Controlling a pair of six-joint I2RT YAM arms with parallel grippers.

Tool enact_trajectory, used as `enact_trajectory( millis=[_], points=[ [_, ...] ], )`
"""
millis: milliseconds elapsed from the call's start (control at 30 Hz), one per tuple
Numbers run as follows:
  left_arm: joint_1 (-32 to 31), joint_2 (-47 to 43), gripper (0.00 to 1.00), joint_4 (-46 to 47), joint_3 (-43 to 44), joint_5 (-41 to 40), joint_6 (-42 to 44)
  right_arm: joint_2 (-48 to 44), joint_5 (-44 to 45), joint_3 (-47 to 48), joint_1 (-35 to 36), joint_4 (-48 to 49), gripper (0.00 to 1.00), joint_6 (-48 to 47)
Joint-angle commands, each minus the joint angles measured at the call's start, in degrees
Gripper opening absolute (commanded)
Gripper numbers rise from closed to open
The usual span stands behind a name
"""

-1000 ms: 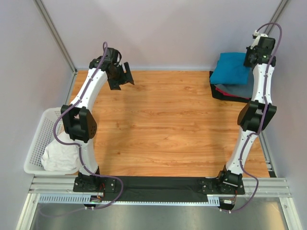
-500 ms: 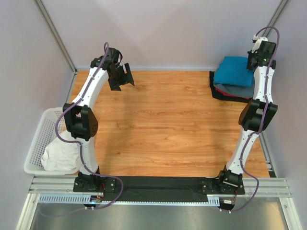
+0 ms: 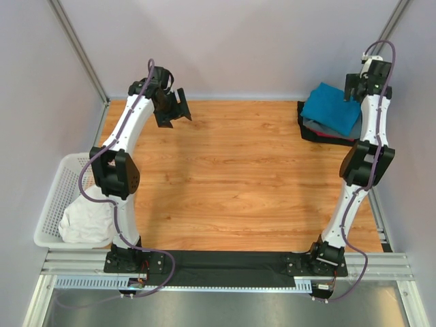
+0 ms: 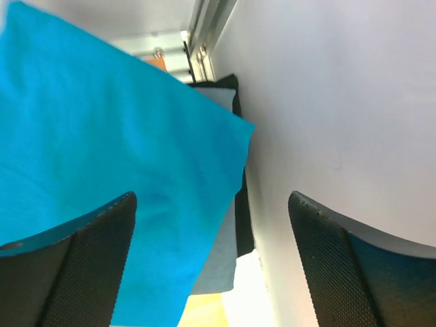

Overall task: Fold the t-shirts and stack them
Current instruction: Neatly place the folded tshirt to the corner

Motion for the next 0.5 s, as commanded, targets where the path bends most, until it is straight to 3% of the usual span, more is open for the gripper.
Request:
enact_trajectory(
  millis=[0,100,200,367,467],
  points=[
    [0.4,-0.8,0.86,-0.5,2.2,1.3,1.1,-8.2,-1.8,4.3,1.0,0.5,0.94,5.1],
    [0.4,-2.1,0.86,1.0,1.1,0.4,2.1,-10.6,-8.6,2.5,3.7,-0.7,1.0,8.8],
    [0.4,-3.6,0.87,3.3,-1.5,1.0,2.6,-11.6,-9.8,-2.0,8.9,-0.2,1.0,8.7],
    [0.4,-4.7,0.87,6.8,-5.2,3.8,4.0,-9.3,5.1,-5.9,17.2,1.4,1.0,9.3],
    [0.4,-5.3,0.87,8.2,-5.3,3.7,5.5,-8.7,13.0,-6.2,21.4,-0.4,1.0,14.4]
  ],
)
